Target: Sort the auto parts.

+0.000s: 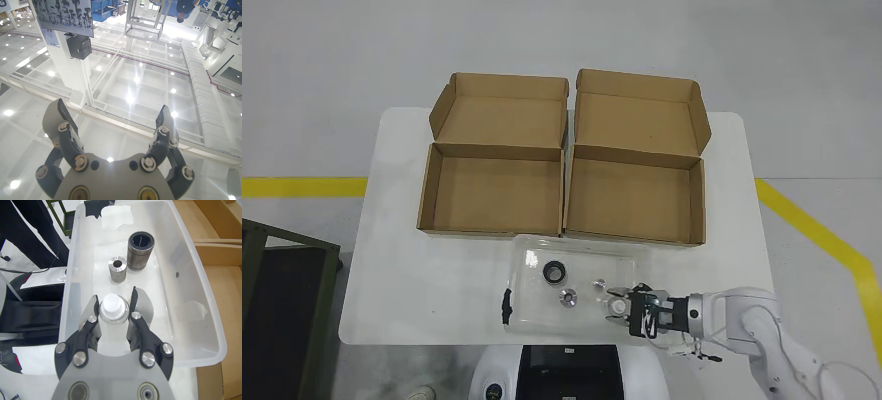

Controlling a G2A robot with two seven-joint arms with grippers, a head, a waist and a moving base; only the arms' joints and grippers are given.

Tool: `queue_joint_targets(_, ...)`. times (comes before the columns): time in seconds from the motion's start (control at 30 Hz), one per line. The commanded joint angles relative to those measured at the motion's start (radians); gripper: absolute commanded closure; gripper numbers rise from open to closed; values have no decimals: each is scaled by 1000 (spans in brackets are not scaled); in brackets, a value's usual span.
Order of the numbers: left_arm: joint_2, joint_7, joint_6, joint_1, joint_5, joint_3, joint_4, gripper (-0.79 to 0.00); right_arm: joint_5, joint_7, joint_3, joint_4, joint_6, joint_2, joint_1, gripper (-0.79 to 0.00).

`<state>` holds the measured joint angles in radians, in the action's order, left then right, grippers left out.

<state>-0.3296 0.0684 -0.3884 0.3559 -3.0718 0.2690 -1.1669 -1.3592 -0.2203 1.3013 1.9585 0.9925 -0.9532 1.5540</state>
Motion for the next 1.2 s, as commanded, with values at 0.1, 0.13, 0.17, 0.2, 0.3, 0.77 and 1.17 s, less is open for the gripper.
queue_joint_targets(0.1, 0, 0, 0, 0, 0, 0, 0, -785, 26, 16, 9, 28, 3, 3, 4, 0)
queue_joint_targets(0.13, 0, 0, 0, 0, 0, 0, 0, -785, 32, 19, 14, 37, 1, 4, 5, 0)
queue_joint_targets(0.17, 0, 0, 0, 0, 0, 0, 0, -785, 36, 21, 19, 47, 0, 5, 7, 0)
queue_joint_targets(0.2, 0, 0, 0, 0, 0, 0, 0, -785, 40, 22, 25, 59, 0, 6, 10, 0)
queue_joint_targets(0.3, 0, 0, 0, 0, 0, 0, 0, -785, 62, 31, 44, 91, -7, 9, 23, 0)
queue_joint_targets(0.77, 0, 0, 0, 0, 0, 0, 0, -785, 289, 103, 84, 147, -88, 11, 74, 0)
queue_joint_targets(1.17, 0, 0, 0, 0, 0, 0, 0, -785, 555, 172, 30, 122, -265, -9, 58, 0)
